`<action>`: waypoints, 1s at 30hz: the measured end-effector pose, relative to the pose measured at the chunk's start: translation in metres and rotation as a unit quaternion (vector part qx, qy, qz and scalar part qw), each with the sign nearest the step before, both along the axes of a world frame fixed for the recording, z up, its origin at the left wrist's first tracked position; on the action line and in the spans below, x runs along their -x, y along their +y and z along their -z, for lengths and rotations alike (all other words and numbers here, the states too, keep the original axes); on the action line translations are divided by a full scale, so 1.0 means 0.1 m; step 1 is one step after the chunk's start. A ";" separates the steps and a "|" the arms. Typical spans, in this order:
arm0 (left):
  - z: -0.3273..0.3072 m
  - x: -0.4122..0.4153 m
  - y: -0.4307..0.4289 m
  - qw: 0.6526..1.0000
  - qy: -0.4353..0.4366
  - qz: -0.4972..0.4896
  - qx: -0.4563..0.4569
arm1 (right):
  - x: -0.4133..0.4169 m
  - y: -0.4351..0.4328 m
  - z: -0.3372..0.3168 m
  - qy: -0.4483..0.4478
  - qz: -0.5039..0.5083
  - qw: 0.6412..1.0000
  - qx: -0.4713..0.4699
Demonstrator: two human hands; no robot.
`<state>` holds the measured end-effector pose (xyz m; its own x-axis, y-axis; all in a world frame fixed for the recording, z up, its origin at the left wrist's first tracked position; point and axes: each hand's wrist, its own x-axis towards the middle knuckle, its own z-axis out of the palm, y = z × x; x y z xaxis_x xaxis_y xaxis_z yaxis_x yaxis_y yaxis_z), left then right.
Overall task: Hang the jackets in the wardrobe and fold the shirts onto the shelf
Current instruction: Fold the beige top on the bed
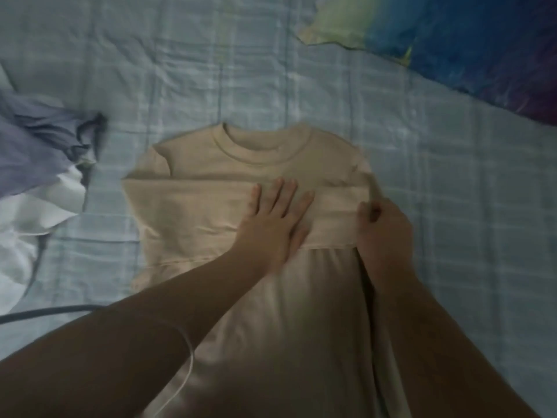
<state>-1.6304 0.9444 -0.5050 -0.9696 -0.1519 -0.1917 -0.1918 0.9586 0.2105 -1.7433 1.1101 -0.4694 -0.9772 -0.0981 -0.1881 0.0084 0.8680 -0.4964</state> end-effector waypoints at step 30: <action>-0.40 -0.13 1.89 0.973 0.016 0.224 -0.060 | -1.59 2.49 -0.09 -0.174 0.030 0.972 -0.153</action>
<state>-1.6177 1.1335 -0.4650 -0.9393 0.3081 -0.1514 0.2471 0.9130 0.3245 -1.5845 1.3588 -0.4605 -0.8519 0.0698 -0.5190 0.1852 0.9672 -0.1739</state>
